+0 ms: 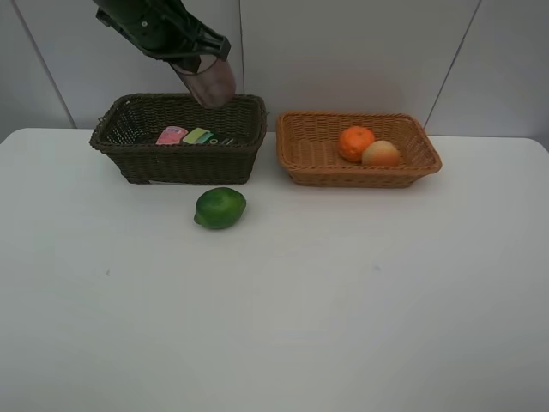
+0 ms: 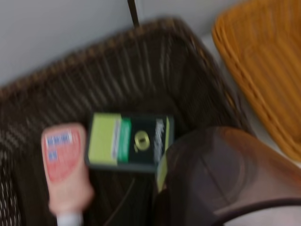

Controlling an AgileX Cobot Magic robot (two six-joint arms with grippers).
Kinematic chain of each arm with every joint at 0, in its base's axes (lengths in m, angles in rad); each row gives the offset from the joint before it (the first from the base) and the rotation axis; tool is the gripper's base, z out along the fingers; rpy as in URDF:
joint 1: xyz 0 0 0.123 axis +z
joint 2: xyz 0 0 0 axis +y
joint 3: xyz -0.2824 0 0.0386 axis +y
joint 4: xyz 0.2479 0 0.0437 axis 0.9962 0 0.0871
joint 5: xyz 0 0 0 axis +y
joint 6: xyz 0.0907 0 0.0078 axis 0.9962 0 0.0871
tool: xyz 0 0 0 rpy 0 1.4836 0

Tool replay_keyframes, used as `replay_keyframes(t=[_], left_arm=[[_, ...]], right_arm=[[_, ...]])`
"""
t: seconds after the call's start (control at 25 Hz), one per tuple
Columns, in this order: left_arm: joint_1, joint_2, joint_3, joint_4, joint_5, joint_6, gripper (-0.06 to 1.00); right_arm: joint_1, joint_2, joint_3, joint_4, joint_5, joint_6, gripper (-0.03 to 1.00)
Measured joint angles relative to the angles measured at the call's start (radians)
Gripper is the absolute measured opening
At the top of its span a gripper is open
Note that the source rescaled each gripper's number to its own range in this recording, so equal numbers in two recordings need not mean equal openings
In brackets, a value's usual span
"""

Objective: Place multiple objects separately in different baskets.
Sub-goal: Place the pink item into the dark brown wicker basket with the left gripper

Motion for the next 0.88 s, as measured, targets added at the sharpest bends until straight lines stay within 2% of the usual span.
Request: replay_keyframes(t=[0.16,0.32,0.52,0.72,0.88], left_arm=[[0.027,0.079,0.0,0.007,-0.159,-0.001,0.0],[0.03,0.161,0.0,0.01,-0.275,-0.001,0.0],[0.038,0.238,0.0,0.01,-0.353,-0.001,0.0],[0.059,0.279,0.0,0.011,-0.39,-0.001,0.0],[0.074,0.308,0.0,0.011,-0.474,0.001,0.0]], right_arm=[[0.0,0.0,0.0,0.0,0.0,0.0,1.0],[0.0,0.0,0.0,0.0,0.0,0.0,1.0],[0.0,0.0,0.0,0.0,0.0,0.0,1.0],[0.0,0.0,0.0,0.0,0.0,0.0,1.0],[0.0,0.0,0.0,0.0,0.0,0.0,1.0]])
